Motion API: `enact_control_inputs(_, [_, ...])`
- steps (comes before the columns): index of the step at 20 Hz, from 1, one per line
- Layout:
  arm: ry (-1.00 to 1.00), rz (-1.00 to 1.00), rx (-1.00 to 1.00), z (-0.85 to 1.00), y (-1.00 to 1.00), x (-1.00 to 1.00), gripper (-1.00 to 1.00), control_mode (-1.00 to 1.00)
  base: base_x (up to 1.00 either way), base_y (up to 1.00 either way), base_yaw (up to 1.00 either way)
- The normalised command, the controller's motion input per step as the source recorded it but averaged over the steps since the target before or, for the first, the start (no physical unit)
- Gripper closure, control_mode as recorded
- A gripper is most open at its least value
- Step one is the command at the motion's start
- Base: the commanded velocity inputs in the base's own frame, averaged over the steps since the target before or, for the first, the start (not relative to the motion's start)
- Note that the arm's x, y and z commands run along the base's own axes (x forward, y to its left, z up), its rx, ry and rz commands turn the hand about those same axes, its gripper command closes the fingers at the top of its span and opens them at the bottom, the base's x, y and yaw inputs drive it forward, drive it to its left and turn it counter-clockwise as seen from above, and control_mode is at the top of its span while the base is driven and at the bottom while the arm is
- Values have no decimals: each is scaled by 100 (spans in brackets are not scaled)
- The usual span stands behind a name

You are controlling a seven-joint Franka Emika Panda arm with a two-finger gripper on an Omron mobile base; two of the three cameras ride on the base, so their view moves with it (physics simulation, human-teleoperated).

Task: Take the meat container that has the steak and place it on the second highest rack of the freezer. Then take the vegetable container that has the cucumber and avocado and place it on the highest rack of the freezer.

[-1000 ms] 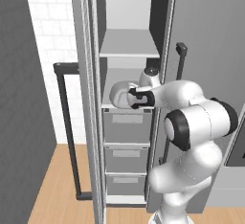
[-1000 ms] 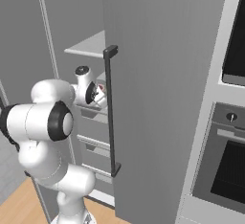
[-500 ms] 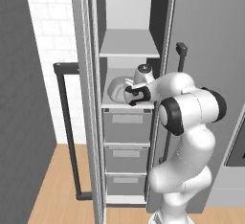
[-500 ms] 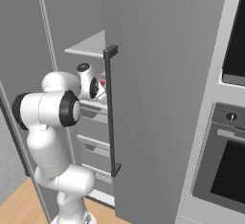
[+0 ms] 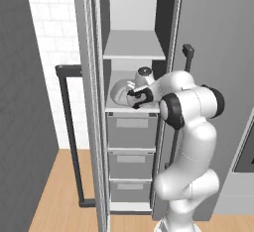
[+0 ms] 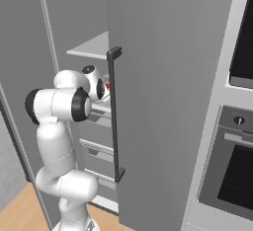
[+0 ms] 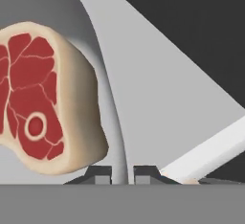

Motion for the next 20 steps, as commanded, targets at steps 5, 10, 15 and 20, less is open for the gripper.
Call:
enact_control_inputs(5, [0,-2,0,-46,0,19,100,-100,0,0,0])
enact_control_inputs(10, [0,-3,0,-32,0,23,100,-100,0,0,0])
enact_control_inputs(15, [0,-7,0,5,0,31,100,-100,0,0,0])
enact_control_inputs(20, [0,-7,0,0,0,21,100,-100,0,0,0])
